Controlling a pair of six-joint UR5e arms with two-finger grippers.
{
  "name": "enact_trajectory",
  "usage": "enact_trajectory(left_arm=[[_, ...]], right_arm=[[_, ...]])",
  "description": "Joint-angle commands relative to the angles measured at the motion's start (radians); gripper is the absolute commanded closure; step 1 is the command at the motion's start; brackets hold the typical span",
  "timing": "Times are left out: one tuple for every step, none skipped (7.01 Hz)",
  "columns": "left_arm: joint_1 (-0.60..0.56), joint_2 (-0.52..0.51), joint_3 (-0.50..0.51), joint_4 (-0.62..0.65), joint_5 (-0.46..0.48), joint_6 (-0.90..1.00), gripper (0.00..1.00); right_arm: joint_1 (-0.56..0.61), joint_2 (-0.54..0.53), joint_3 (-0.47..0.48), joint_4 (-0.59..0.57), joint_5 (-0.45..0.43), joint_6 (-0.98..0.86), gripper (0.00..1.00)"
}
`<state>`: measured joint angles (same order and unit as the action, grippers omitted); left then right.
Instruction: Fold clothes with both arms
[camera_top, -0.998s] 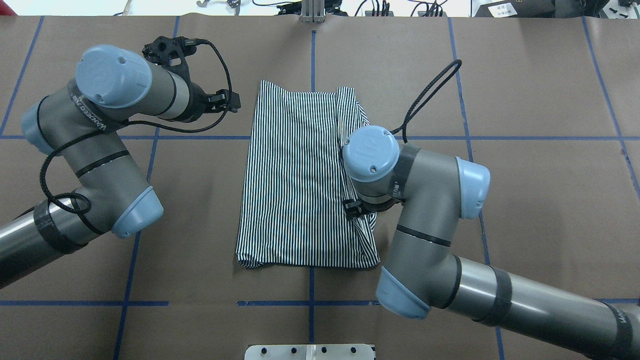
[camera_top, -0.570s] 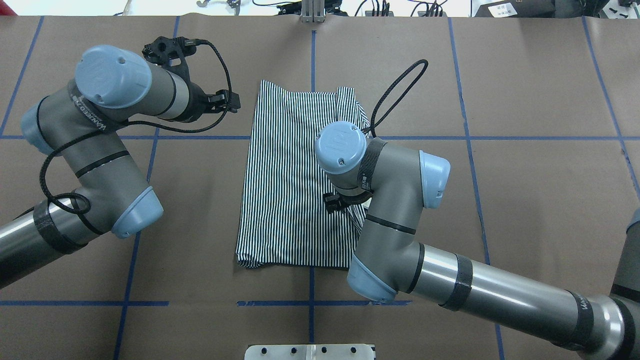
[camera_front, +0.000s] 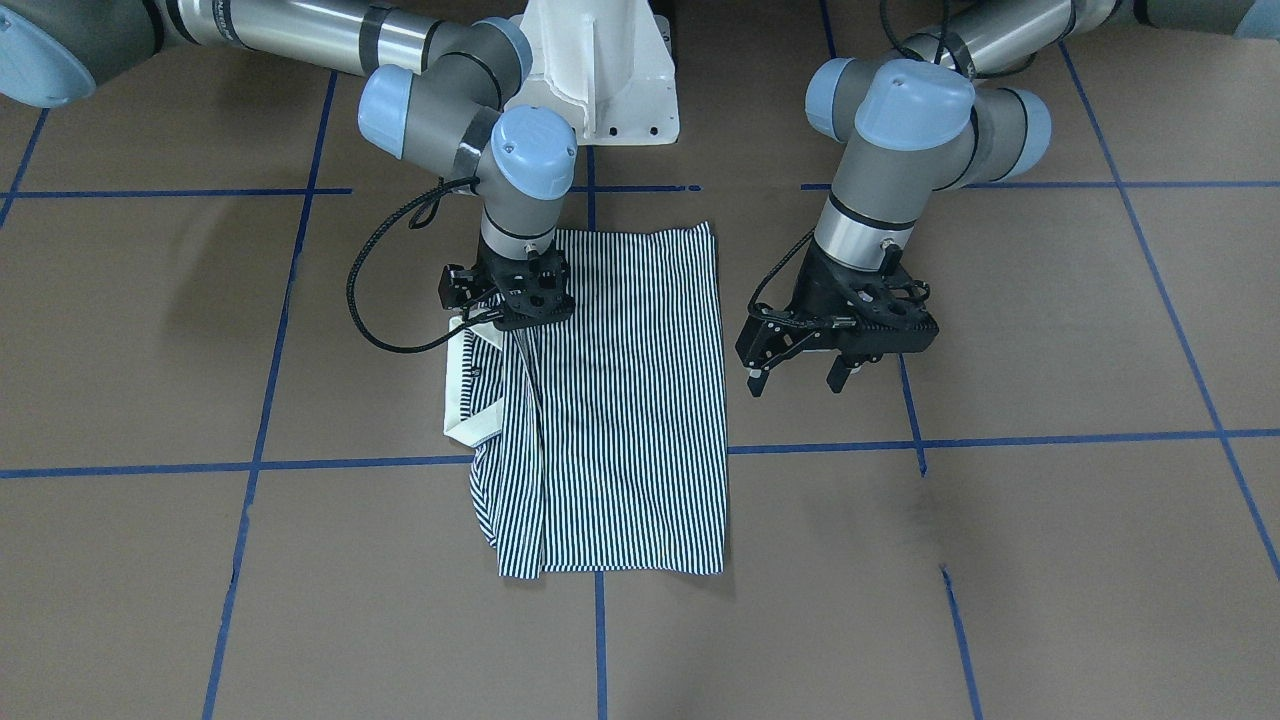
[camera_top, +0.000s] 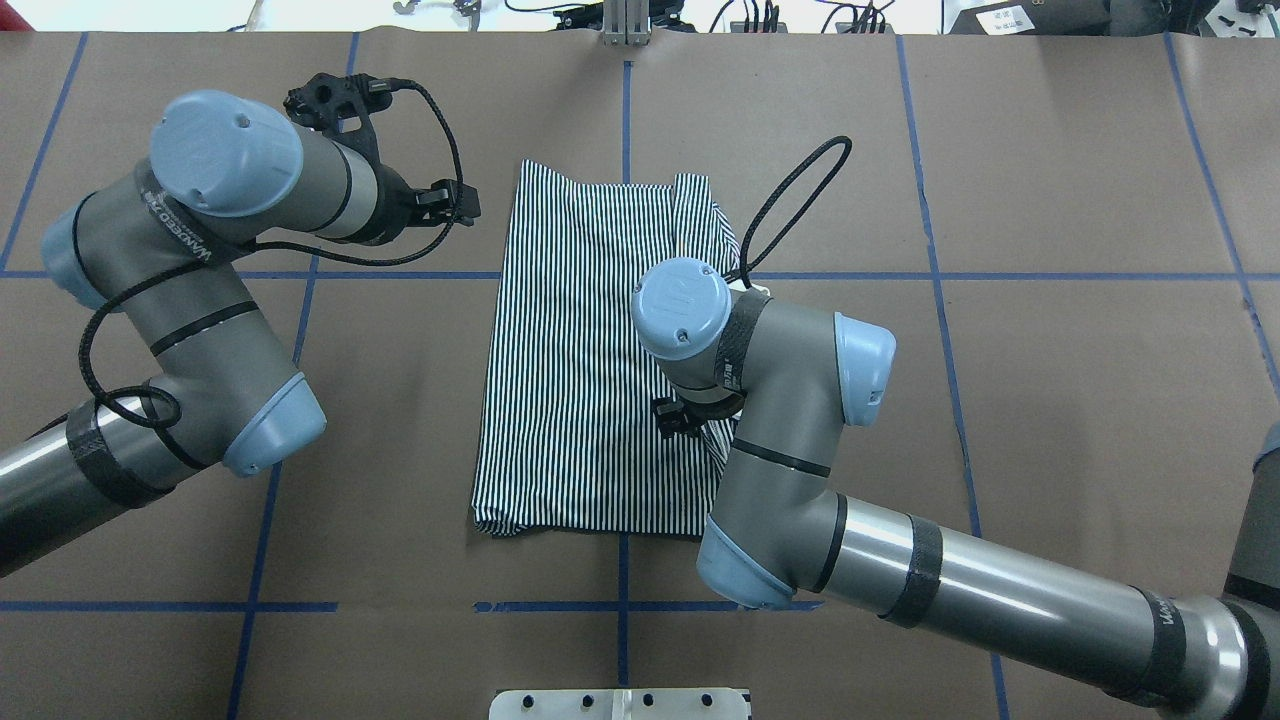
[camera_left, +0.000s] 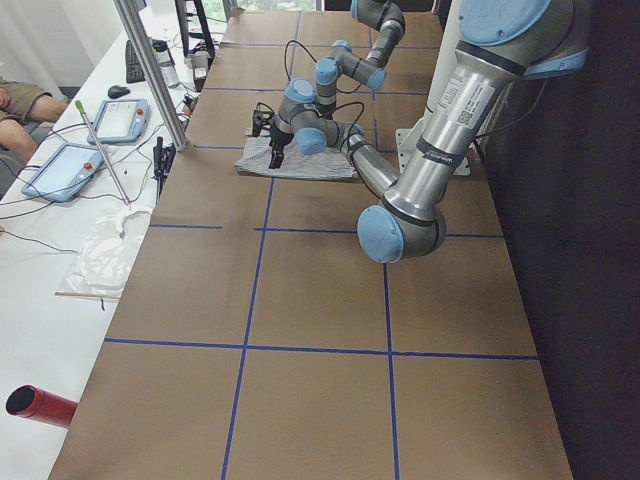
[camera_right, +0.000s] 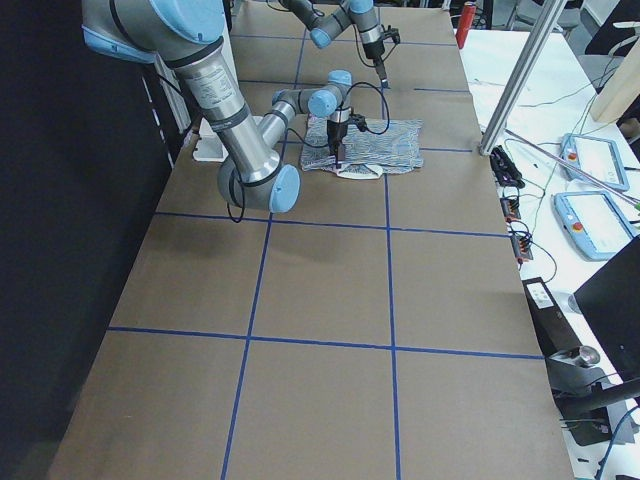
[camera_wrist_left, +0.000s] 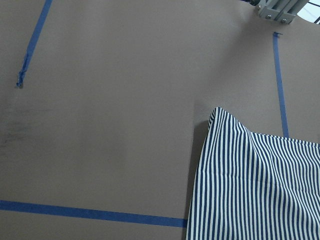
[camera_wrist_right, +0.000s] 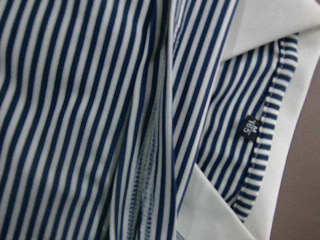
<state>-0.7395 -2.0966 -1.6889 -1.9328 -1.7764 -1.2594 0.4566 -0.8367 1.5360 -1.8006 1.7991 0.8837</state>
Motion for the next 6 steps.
enact_trajectory(left_arm=[[0.000, 0.000, 0.000, 0.000, 0.000, 0.000, 0.00], [0.000, 0.000, 0.000, 0.000, 0.000, 0.000, 0.00], [0.000, 0.000, 0.003, -0.009, 0.000, -0.002, 0.00], [0.000, -0.002, 0.008, -0.021, 0.000, -0.005, 0.00], [0.006, -0.002, 0.008, -0.022, 0.000, -0.006, 0.00], [0.009, -0.002, 0.005, -0.022, 0.002, -0.009, 0.00]], right_arm=[[0.004, -0.007, 0.000, -0.005, 0.000, -0.005, 0.00], [0.014, -0.007, 0.003, -0.032, 0.002, -0.009, 0.00], [0.022, -0.012, 0.006, -0.036, 0.002, -0.015, 0.00], [0.037, -0.033, 0.015, -0.036, 0.005, -0.017, 0.00], [0.054, -0.074, 0.054, -0.036, 0.005, -0.049, 0.00], [0.066, -0.153, 0.123, -0.036, 0.003, -0.064, 0.00]])
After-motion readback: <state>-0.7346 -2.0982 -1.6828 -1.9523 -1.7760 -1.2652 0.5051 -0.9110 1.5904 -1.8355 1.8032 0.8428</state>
